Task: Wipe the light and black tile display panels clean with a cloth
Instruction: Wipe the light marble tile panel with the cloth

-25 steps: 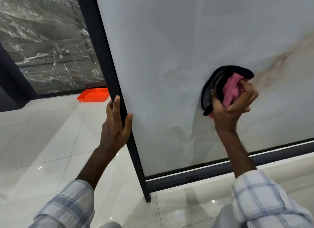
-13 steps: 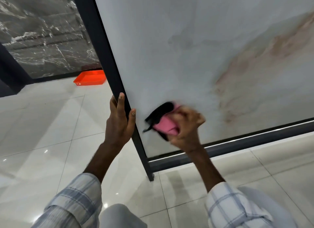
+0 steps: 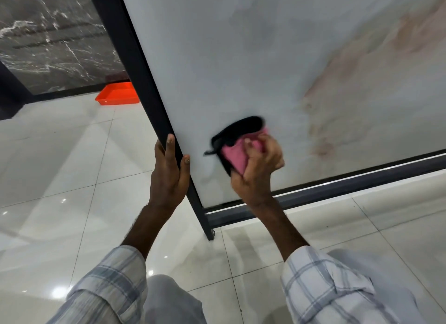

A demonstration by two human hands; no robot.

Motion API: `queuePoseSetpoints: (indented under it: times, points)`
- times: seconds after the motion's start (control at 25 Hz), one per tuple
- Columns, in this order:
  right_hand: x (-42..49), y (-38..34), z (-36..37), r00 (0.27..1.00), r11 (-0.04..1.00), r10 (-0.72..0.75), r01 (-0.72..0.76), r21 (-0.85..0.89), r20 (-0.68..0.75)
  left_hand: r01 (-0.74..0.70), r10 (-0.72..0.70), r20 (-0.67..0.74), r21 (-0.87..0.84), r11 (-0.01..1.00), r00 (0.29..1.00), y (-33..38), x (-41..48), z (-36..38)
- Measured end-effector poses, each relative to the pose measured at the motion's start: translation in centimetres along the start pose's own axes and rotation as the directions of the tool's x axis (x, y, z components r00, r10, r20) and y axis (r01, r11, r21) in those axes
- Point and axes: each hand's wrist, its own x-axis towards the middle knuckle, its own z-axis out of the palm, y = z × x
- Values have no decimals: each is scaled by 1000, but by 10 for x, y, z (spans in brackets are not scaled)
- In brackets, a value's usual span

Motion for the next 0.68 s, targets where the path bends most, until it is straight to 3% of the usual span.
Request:
queuePoseSetpoints:
  times: [0.08,0.12,0.2,0.24,0.28,0.32,0.36,0.4,0.48,0.52,0.56,0.6,0.68]
  points:
    - [-3,19,-9,982,987,-158,162,-21,105,26,-26,-4,-17,1000,1000,0,-4,4]
    - [0,32,-17,992,995,-98,97,15,84,13,-13,-17,-16,1000,1000,-1,-5,5]
    - [9,52,-28,980,973,185,-172,154,-75,-31,31,-38,-4,1000,999,-2,-3,8]
    - [12,64,-32,915,916,362,-312,253,-181,-46,45,-46,-7,999,998,-2,-2,9]
    - [13,75,-36,794,808,554,-441,392,-249,-51,50,-53,-16,999,997,-2,-2,10]
    - [7,96,-34,605,626,755,-549,553,-254,-49,48,-61,-23,999,997,-1,-3,10]
    - [0,109,-33,388,392,904,-590,706,-178,-45,43,-64,-27,999,997,-1,-4,10]
    - [-11,119,-30,226,221,969,-610,761,-101,-40,38,-59,-27,999,998,-1,-3,9]
    - [-33,118,-20,36,49,999,-736,675,-33,-36,35,-42,-23,999,999,-1,-3,5]
    - [-35,107,-17,0,22,999,-799,602,-37,-33,32,-31,-26,999,999,0,-3,3]
    - [-28,90,-16,-6,20,999,-862,507,-49,-23,22,-14,-30,999,1000,0,-2,0]
    - [-16,73,-17,62,101,992,-904,414,-107,-11,11,0,-33,999,1000,0,-1,-3]
    - [15,46,-16,404,468,881,-818,336,-244,-6,7,10,-24,1000,1000,-1,0,-3]
